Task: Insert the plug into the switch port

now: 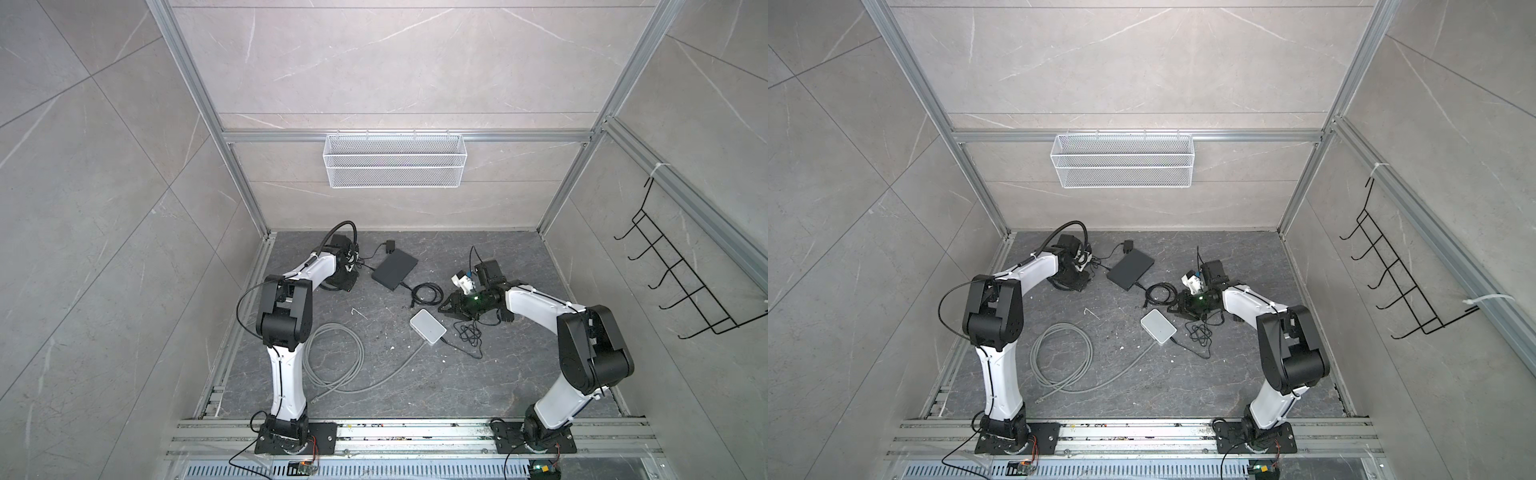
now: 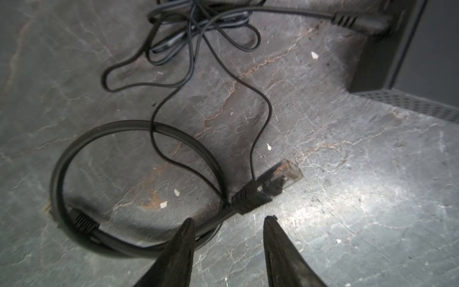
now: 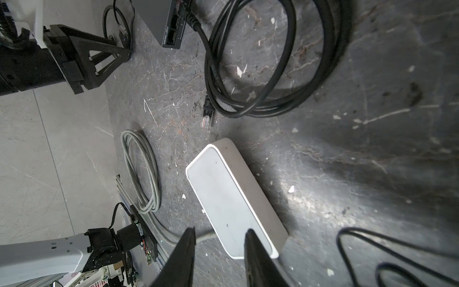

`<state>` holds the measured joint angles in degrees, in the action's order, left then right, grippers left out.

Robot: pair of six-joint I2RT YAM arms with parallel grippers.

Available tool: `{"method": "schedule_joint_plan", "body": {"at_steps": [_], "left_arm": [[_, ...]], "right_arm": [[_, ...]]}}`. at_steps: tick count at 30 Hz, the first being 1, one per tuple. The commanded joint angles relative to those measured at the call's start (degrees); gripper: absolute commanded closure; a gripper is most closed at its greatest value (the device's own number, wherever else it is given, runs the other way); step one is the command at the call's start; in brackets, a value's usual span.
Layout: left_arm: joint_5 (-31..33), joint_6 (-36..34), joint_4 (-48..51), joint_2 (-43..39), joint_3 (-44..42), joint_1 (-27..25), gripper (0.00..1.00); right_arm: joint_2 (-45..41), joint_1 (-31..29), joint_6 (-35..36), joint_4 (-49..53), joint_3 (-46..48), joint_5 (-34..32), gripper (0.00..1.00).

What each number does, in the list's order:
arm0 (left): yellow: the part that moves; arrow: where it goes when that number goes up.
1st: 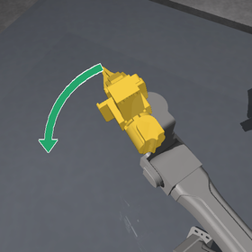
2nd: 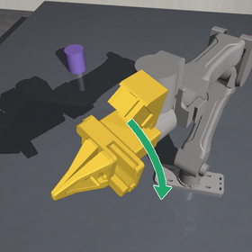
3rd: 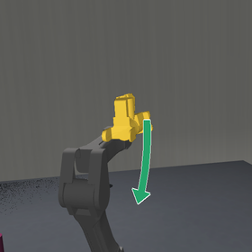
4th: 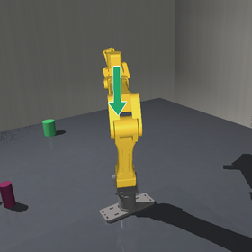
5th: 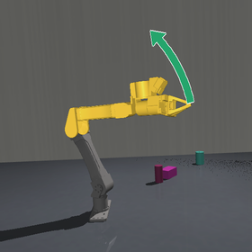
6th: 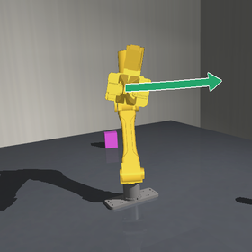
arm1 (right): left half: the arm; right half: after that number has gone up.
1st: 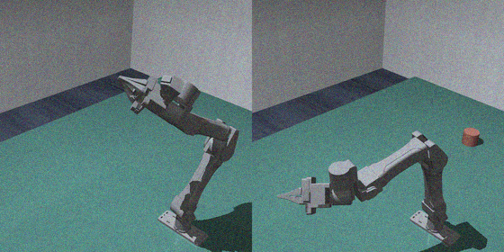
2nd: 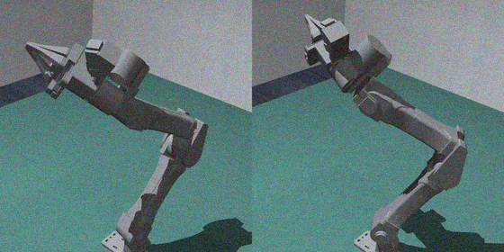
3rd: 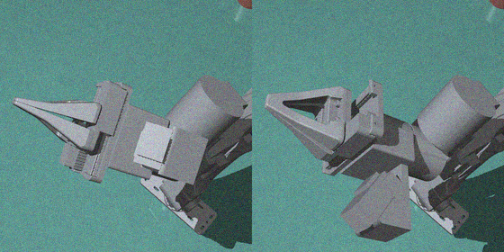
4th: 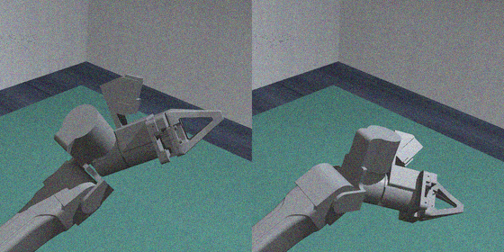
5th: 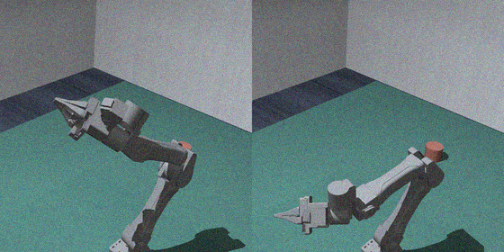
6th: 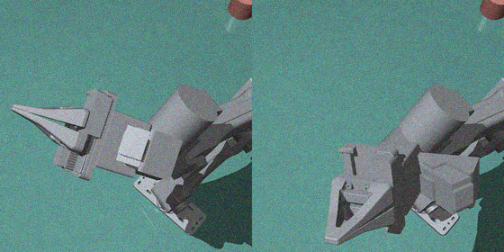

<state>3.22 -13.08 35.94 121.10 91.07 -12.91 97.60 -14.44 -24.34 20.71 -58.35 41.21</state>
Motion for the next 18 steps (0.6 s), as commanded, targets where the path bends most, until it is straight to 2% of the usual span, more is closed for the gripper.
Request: {"method": "schedule_joint_plan", "body": {"at_steps": [1, 7, 10, 15, 18], "left_arm": [[-3.24, -2.79, 3.02, 1.85, 1.80, 1.00, 0.54], [-3.12, -3.53, 2.33, -1.12, -0.87, 1.11, 0.78], [-1.31, -3.30, 3.19, -4.86, -1.64, 1.12, 0.82], [4.67, -0.66, 12.48, -7.94, 1.76, 1.28, 0.86], [2.27, 0.77, 13.27, -11.55, 0.54, 1.30, 0.87]], "right_arm": [[-0.13, 0.03, 1.52, 1.99, -0.34, 0.51, 0.64], [-0.86, 0.02, 1.84, 3.14, -0.81, -0.42, 0.64], [-1.15, -0.10, 1.92, 3.83, -1.25, -0.69, 0.64], [-2.02, -0.17, 2.10, 4.80, -1.77, -1.28, 0.64], [-2.32, -0.35, 2.36, 4.96, -1.65, -1.57, 0.64]]}}
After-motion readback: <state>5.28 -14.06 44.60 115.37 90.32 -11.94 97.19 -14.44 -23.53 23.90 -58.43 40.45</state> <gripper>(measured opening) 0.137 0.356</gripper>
